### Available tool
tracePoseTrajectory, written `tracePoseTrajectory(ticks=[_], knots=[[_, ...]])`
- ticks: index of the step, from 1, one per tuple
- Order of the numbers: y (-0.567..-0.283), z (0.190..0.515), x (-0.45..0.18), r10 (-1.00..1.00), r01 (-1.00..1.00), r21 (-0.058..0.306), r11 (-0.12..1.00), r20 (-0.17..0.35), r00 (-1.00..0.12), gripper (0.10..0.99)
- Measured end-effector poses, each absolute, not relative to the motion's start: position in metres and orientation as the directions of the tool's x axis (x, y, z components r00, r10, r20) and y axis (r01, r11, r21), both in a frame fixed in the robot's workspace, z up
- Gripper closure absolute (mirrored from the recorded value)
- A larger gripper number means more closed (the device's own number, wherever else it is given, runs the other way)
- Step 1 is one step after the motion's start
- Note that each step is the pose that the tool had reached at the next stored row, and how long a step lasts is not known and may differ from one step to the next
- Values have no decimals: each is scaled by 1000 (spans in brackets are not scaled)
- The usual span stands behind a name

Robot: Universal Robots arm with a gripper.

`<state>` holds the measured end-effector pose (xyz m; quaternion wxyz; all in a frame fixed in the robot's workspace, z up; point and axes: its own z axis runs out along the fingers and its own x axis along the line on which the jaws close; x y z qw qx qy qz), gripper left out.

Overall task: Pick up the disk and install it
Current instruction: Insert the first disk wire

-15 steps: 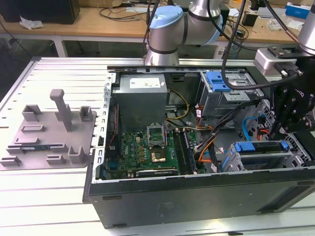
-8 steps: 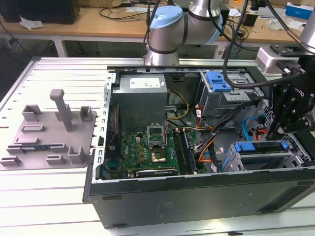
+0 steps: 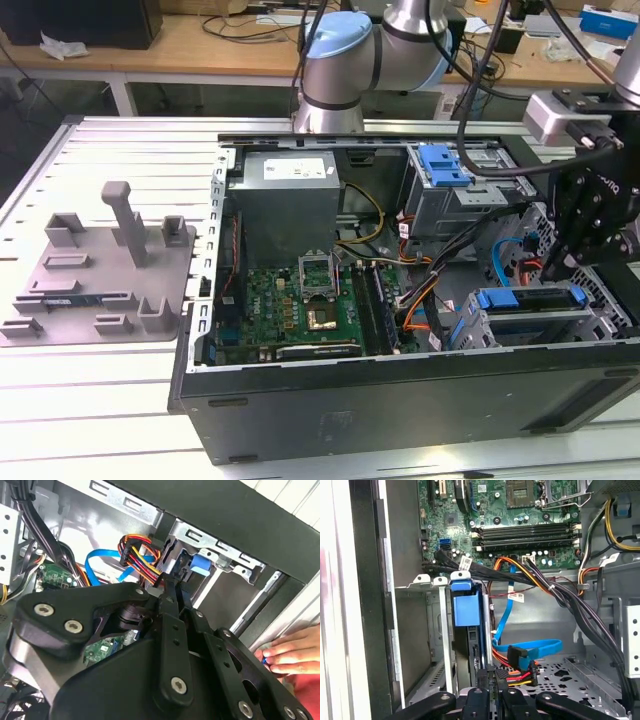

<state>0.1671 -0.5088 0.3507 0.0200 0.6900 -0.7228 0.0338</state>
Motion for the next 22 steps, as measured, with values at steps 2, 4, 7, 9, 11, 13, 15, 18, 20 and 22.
tracePoseTrajectory(ticks=[2, 4, 7, 9, 11, 13, 15, 18, 20, 22], knots=[[-508, 351, 167, -996, -999, -20, 44, 80, -46, 918], [-508, 351, 167, -996, -999, -20, 44, 80, -46, 918], [-508, 351, 168, -995, -999, -14, 44, 88, -45, 918], [-508, 351, 168, -995, -999, -13, 44, 95, -45, 918], [-508, 351, 168, -994, -999, -13, 41, 97, -43, 918], [-508, 351, 168, -994, -999, -13, 38, 98, -39, 918], [-508, 351, 169, -994, -999, -13, 37, 101, -38, 918], [-508, 351, 171, -994, -999, -14, 37, 106, -38, 918], [-508, 351, 171, -993, -999, -14, 37, 108, -38, 918], [-508, 351, 171, -993, -999, -14, 37, 109, -38, 918]])
